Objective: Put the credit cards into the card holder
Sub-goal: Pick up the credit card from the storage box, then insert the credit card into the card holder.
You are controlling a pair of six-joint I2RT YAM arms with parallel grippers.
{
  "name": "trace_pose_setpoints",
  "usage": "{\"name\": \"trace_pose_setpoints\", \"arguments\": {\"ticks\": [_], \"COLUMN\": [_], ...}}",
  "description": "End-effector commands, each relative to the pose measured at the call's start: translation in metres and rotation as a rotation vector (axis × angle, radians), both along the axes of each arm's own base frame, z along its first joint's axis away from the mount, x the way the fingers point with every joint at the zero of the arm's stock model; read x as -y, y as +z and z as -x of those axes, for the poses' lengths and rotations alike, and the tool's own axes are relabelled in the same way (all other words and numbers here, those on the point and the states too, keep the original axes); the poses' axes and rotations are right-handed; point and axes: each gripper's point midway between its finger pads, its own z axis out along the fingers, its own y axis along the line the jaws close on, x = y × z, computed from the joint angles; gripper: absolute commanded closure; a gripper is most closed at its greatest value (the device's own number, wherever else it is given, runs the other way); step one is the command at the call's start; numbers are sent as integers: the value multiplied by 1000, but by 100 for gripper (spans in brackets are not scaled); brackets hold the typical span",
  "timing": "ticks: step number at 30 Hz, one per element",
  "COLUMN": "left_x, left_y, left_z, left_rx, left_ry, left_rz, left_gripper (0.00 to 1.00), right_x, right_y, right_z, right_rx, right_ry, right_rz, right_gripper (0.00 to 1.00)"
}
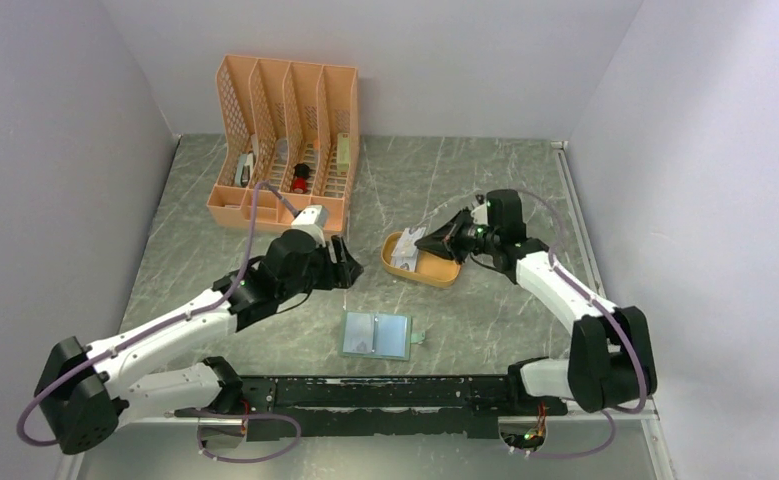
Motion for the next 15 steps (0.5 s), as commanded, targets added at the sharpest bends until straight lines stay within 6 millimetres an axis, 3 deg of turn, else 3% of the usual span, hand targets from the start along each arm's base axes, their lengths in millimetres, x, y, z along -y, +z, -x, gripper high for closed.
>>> {"name": "trace_pose_setpoints", "arguments": {"ticks": [1,3,8,15], "left_x": [-17,-23,-37,-46], "left_y": [-7,-12,-38,-77], "left_z": [17,29,56,74], "left_rx": [-24,-40,-102,-188], "left_ry": [-6,-26,-52,-55], "left_rz": [-4,-1,10,0], "left_gripper": [31,32,32,34], "right_x": [-5,-13,-26,-33], "right_y": [31,30,2,-33], "right_z": [22,46,114,155], "right_rx": [204,263,267,252], "right_ry": [161,241,381,444], "right_rz": [205,282,291,233], "right_gripper": [100,100,100,100]}}
